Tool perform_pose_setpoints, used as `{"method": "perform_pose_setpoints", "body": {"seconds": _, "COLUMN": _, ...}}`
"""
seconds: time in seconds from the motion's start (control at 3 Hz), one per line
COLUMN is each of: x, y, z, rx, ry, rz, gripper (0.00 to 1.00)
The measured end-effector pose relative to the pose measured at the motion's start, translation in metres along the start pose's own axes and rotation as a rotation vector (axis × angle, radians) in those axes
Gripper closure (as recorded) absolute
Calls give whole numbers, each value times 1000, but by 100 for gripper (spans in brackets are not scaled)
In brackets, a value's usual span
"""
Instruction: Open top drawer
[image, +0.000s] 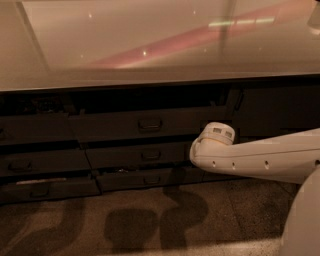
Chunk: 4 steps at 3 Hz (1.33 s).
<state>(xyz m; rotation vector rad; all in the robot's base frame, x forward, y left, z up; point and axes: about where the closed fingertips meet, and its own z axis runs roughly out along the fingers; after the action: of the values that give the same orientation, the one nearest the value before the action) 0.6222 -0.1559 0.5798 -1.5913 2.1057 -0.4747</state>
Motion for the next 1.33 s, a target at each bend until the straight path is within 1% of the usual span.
{"method": "perform_pose_setpoints", "body": {"seconds": 1.0, "x": 0, "y": 0, "z": 0, "rx": 0, "ry": 0, "rz": 0, "gripper": 11}}
{"method": "perform_pose_setpoints", "body": {"seconds": 1.33, "x": 0, "y": 0, "z": 0, "rx": 0, "ry": 0, "rz": 0, "gripper": 0}}
